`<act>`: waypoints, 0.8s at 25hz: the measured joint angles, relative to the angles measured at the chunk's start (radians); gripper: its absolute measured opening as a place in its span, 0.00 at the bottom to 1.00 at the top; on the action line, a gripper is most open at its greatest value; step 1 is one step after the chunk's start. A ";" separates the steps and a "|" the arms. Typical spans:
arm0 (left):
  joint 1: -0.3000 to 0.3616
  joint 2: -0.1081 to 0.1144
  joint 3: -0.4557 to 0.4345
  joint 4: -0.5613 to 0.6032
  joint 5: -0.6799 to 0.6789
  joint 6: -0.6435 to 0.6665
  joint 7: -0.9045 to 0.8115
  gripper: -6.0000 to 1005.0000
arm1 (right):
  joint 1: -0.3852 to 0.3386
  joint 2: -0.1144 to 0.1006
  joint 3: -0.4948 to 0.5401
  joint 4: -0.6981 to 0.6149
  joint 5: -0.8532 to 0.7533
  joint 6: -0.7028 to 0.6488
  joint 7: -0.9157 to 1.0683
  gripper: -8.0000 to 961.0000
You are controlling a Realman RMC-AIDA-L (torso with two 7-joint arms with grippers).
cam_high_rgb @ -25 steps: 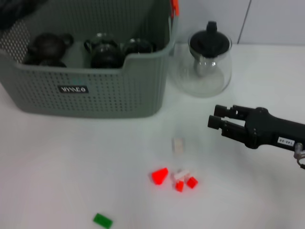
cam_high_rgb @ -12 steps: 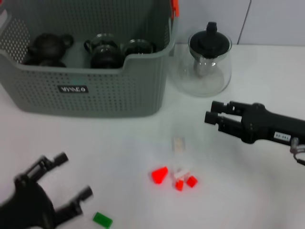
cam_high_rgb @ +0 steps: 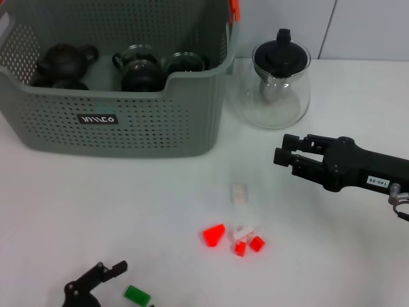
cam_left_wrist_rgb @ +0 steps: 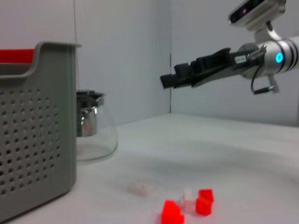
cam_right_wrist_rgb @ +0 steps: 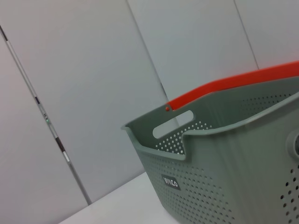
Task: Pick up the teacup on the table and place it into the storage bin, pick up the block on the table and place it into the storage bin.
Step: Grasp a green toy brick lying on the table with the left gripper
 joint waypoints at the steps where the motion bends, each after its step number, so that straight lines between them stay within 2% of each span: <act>1: 0.001 0.000 -0.007 0.001 0.000 -0.004 0.002 0.83 | 0.000 0.000 0.000 0.000 0.000 0.000 0.000 0.56; 7: 0.019 0.002 -0.056 0.027 0.003 -0.014 0.004 0.83 | -0.004 0.000 0.000 0.000 0.000 0.001 0.000 0.56; 13: 0.022 0.002 -0.072 0.022 0.004 -0.071 0.036 0.83 | -0.005 0.000 0.000 0.000 0.000 0.001 0.000 0.56; 20: 0.016 0.001 -0.083 0.010 0.002 -0.079 0.043 0.83 | -0.006 0.000 0.000 0.000 0.000 0.001 0.000 0.56</act>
